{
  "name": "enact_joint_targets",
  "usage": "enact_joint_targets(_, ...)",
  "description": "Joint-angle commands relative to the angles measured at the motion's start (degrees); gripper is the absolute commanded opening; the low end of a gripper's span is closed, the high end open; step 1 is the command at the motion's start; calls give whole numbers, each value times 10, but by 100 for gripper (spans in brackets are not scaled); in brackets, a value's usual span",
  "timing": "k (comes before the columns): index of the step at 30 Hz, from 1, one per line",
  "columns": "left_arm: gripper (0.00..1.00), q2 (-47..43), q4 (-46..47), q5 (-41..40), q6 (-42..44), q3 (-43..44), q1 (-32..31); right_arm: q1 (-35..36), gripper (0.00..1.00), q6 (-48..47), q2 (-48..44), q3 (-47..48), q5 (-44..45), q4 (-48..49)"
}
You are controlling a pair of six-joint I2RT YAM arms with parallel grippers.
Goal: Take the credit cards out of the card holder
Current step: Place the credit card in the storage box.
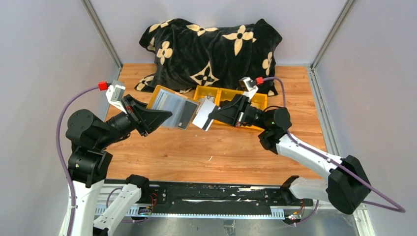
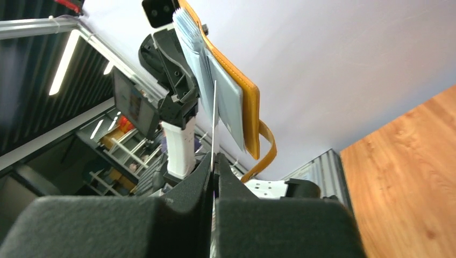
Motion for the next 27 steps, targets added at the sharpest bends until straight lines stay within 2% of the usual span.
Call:
enact_joint_targets(1,0,0,-20,-60,50,26,-1,-63,0,-9,-34,-13,-49,-54)
enact_joint_targets(3,0,-6,-20,-63,62,25,-1,-104,0,-35,-46,-11,-62,-115)
enact_joint_targets(5,0,-11,-19,-61,66,23,-1,-133,0,-90,-54,3,-64,-215)
enact_joint_targets(9,0,-16,-17,-26,64,14,-1,-149,0,-285,-25,96,-14,-503)
enact_joint_targets(11,0,-17,-9,-11,58,9,-1,-149,0,-335,19,141,19,-582)
enact_joint_targets(18,0,-19,14,18,43,4,-1,-146,0,-384,216,265,56,-624)
enact_joint_targets(23,0,-24,29,28,38,-7,-1,-137,0,-430,367,409,96,-713)
enact_joint_targets(27,0,-34,49,22,34,-19,-1,-129,0,-437,447,483,127,-728)
